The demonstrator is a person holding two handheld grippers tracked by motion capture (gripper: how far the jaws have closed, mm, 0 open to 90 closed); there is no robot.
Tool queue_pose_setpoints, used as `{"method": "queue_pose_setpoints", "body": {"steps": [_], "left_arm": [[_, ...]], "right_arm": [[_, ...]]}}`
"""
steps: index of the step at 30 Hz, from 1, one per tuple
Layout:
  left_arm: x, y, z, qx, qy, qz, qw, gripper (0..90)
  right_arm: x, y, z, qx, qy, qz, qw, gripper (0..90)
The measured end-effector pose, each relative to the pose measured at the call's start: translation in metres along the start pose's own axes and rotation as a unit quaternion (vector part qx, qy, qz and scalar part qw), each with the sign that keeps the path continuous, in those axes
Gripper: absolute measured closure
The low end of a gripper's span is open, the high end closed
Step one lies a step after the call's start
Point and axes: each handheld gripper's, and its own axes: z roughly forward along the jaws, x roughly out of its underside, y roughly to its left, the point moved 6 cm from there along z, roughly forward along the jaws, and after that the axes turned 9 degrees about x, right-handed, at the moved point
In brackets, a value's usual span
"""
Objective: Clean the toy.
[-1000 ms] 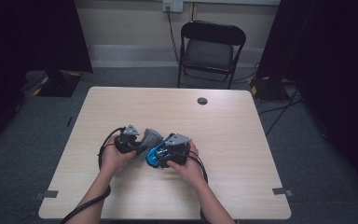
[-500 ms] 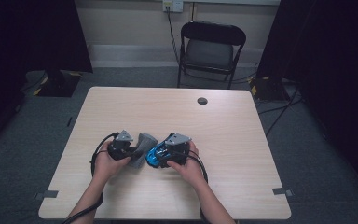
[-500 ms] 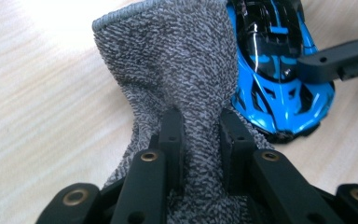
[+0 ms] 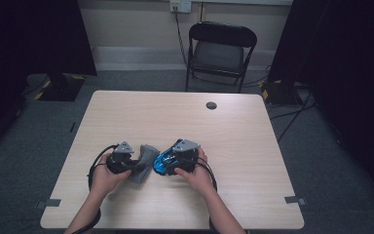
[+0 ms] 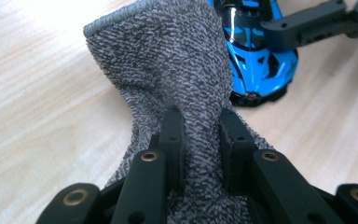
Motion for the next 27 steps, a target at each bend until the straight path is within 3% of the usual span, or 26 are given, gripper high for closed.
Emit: {"method": "queue_pose_setpoints", "body": {"steps": [4, 10, 14, 17, 24, 27], "left_arm": [[0.001, 0.000, -0.010, 0.001, -0.003, -0.021, 0.9998, 74.2], [-0.015, 0.004, -0.028, -0.014, -0.026, -0.010, 0.9995, 74.2], [-0.033, 0.012, -0.031, -0.028, -0.041, -0.001, 0.9988, 74.0], [-0.046, 0.019, -0.024, -0.038, -0.041, 0.012, 0.9984, 73.6], [-0.071, 0.030, 0.006, -0.035, -0.035, 0.030, 0.9983, 73.6], [-0.079, 0.034, 0.020, -0.033, -0.033, 0.028, 0.9985, 73.7]], "right_arm": [[0.000, 0.000, 0.000, 0.001, -0.002, 0.000, 1.0000, 6.3], [0.001, 0.000, 0.000, 0.001, -0.003, 0.001, 1.0000, 6.3], [0.001, 0.000, 0.000, 0.001, -0.003, 0.001, 1.0000, 6.3], [0.000, 0.000, 0.000, 0.001, -0.002, 0.001, 1.0000, 6.3], [0.000, -0.001, 0.000, -0.002, 0.000, -0.001, 1.0000, 6.3], [0.000, -0.002, 0.000, -0.002, 0.003, -0.001, 1.0000, 6.3]]}}
